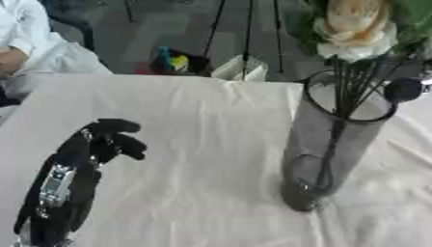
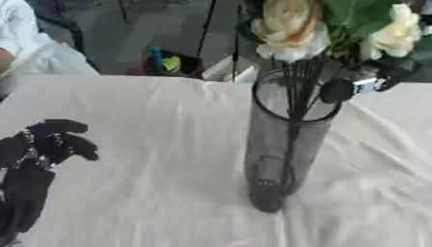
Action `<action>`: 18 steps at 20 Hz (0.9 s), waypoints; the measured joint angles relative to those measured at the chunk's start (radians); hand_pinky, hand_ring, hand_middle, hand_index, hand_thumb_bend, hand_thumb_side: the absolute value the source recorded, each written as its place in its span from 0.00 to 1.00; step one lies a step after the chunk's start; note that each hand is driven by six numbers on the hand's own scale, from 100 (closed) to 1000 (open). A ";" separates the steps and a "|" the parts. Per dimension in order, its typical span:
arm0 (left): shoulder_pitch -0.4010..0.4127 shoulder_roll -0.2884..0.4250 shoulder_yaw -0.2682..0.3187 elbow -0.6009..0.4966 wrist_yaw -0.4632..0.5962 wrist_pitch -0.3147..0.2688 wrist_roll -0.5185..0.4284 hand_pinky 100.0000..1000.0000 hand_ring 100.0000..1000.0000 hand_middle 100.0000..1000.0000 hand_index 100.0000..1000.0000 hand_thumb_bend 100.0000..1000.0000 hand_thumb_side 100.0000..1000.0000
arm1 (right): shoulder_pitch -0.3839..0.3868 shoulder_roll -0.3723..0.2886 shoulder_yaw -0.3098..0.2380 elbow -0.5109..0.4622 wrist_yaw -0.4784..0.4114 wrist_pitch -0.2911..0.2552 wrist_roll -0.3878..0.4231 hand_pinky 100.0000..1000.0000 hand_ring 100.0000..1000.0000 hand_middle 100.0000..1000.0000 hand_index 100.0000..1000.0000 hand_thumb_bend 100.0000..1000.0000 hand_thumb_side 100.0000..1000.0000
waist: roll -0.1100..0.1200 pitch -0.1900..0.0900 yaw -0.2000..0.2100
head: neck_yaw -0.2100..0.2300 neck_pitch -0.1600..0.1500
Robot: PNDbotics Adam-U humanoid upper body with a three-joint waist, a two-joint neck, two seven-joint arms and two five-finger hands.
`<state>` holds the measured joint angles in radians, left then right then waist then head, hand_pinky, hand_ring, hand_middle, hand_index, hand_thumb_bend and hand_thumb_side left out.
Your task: Arrange flowers into the vase.
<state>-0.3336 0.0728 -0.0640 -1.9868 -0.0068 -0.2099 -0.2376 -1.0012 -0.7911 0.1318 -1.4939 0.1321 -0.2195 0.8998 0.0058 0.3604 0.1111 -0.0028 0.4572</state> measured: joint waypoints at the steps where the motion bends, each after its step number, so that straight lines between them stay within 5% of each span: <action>1: 0.000 0.000 0.000 0.000 0.000 0.001 -0.001 0.54 0.58 0.65 0.75 0.01 1.00 | 0.003 -0.007 -0.005 0.000 0.004 -0.002 0.000 0.90 0.91 0.81 1.00 0.80 0.86 | 0.000 0.000 -0.001 | 0.001 0.000; 18: 0.004 0.000 0.000 0.000 -0.003 0.001 -0.009 0.54 0.59 0.66 0.75 0.01 1.00 | 0.066 -0.071 -0.063 -0.008 0.055 -0.040 -0.027 0.91 0.92 0.82 1.00 0.76 0.89 | 0.000 0.000 -0.009 | 0.009 0.000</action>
<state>-0.3296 0.0728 -0.0640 -1.9868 -0.0101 -0.2088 -0.2462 -0.9357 -0.8624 0.0692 -1.5016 0.1869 -0.2598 0.8727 0.0061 0.3604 0.1025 0.0065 0.4568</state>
